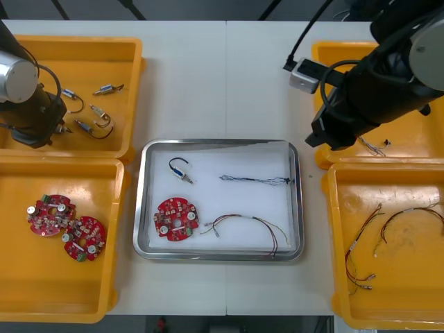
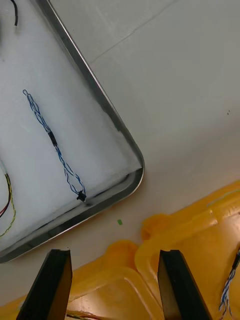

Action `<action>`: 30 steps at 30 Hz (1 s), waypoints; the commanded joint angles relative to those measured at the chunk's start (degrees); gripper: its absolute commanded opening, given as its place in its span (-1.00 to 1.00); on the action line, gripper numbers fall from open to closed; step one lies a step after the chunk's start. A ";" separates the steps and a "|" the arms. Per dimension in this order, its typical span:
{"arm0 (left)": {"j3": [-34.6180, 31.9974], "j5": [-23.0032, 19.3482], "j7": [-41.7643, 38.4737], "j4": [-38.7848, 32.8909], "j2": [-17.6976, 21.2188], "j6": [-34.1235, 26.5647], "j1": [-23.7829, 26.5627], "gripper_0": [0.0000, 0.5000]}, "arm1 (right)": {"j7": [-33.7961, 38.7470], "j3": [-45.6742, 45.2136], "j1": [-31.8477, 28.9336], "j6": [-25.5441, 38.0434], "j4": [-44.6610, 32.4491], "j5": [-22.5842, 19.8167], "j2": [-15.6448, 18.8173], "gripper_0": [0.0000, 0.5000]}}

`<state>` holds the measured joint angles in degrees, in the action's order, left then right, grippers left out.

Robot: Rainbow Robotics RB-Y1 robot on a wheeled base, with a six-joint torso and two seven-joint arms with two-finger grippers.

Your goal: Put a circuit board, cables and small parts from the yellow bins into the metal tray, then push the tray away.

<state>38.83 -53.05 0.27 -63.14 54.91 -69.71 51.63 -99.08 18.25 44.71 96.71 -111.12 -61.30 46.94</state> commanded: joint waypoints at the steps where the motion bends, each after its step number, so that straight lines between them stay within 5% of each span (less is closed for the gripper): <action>1: 2.04 -0.30 2.72 0.04 -0.33 0.81 2.43 1.00 | 7.59 -5.50 -4.63 0.85 -4.19 -0.92 4.47 1.00; 12: 2.31 -0.56 3.95 1.44 -0.86 2.65 2.43 1.00 | 20.86 -12.89 -12.01 2.43 -5.95 -0.66 10.71 1.00; 15: 2.40 -0.56 4.48 1.71 -0.95 3.18 2.43 -0.23 | 25.26 -14.38 -13.16 4.37 -5.95 -0.40 12.03 1.00; 19: 2.40 -0.65 5.44 1.79 -0.95 3.18 2.34 -0.93 | 31.76 -15.96 -15.18 5.60 -5.86 -0.40 14.23 1.00; 30: 2.31 -1.09 7.64 1.97 -0.86 3.18 2.43 -1.00 | 37.83 -20.88 -20.72 5.60 -1.82 0.40 16.87 1.00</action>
<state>40.16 -53.67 3.68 -61.50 54.70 -67.01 51.84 -61.24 0.72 25.99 101.91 -114.07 -61.53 60.97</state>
